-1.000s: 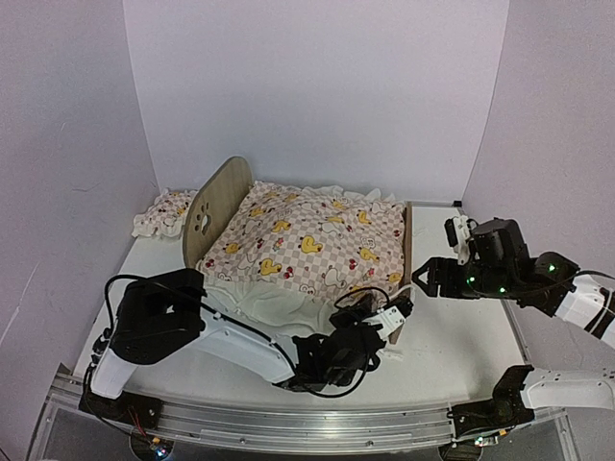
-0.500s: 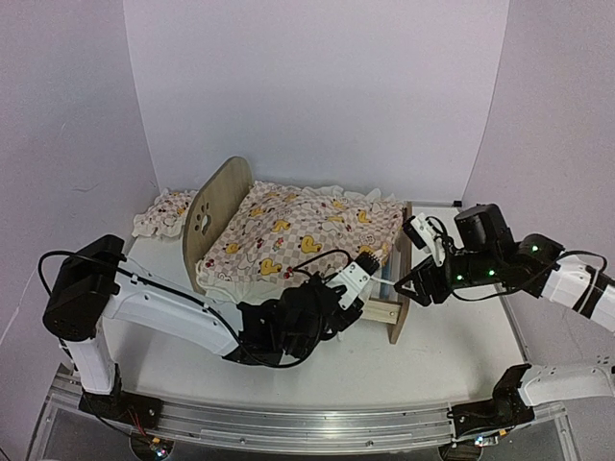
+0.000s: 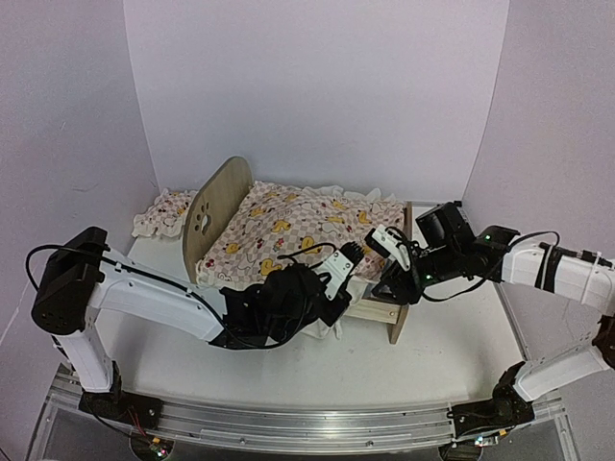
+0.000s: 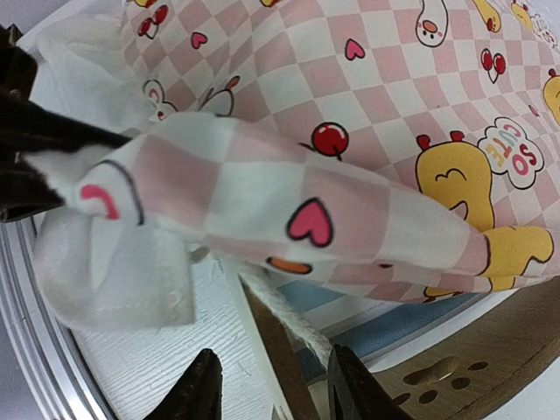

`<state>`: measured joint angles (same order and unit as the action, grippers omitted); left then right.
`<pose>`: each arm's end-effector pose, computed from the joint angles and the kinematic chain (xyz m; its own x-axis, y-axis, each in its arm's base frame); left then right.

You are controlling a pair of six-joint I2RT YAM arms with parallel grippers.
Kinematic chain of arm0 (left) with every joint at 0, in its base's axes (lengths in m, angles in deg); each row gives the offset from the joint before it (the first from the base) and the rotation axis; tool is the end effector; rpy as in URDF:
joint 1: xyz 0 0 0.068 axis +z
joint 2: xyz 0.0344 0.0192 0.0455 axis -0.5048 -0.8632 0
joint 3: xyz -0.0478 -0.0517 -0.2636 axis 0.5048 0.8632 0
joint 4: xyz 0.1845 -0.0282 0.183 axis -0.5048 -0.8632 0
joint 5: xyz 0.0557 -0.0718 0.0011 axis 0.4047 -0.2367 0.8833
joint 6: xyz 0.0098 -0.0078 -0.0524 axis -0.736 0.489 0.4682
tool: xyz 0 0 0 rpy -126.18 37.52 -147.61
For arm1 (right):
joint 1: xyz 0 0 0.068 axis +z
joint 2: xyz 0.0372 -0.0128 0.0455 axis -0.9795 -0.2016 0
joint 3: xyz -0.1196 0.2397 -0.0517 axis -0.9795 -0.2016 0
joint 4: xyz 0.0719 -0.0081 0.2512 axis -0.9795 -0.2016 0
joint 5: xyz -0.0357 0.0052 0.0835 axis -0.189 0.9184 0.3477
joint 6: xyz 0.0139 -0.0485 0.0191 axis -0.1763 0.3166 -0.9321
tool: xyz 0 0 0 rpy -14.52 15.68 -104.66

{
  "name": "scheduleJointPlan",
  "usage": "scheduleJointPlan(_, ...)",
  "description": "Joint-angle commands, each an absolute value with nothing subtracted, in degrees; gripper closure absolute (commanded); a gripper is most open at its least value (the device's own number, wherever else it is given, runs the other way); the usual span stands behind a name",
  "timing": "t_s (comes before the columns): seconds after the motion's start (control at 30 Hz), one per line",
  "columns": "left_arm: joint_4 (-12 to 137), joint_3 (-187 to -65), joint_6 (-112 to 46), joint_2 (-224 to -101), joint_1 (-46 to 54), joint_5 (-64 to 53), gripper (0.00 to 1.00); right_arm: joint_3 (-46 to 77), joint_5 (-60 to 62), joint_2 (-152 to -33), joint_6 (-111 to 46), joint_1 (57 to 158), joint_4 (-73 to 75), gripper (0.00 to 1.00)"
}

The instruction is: Set up the pet bed

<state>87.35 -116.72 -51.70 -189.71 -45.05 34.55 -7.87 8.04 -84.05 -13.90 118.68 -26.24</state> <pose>0.1209 -0.3886 0.2339 0.0234 0.3099 -0.9505 0.6970 0.6766 0.2377 0.1957 0.1774 0.2535 -0.4098 -0.6011 -0.6861 -0.8504 0.5238 0.0491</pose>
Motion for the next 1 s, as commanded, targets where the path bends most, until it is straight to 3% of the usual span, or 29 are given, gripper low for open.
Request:
scheduleJointPlan(0.0,87.71,-116.43,-50.19,-185.92,-44.83,33.04,0.99,-4.21,2.34,-86.08,-16.08,118.93,-21.45,0.57)
scheduleJointPlan(0.13,87.23,-116.46,-50.21,-185.43,-44.83,32.78,1.00,-3.50,-3.19,-87.32,-17.97,118.89,-21.46,0.78)
scheduleJointPlan(0.2,86.86,-116.73,-50.40,-185.35,-44.79,32.66,1.00,-3.07,-4.03,-87.26,-18.66,118.89,-21.26,0.80)
scheduleJointPlan(0.4,85.52,-118.10,-49.78,-185.40,-44.65,31.42,1.00,-2.45,2.04,-88.48,-16.95,118.89,-22.32,0.54)
scheduleJointPlan(0.5,85.31,-118.12,-49.40,-185.02,-44.64,31.53,1.00,-3.82,6.74,-87.95,-14.45,118.89,-22.40,0.47)
scheduleJointPlan(0.7,85.24,-118.30,-49.46,-184.80,-44.56,30.97,1.00,-5.09,10.33,-89.41,-12.14,118.98,-18.32,0.41)
scheduleJointPlan(0.97,85.23,-117.82,-49.44,-184.00,-44.23,31.38,1.00,-3.76,8.60,-92.79,-11.85,118.97,-18.34,0.44)
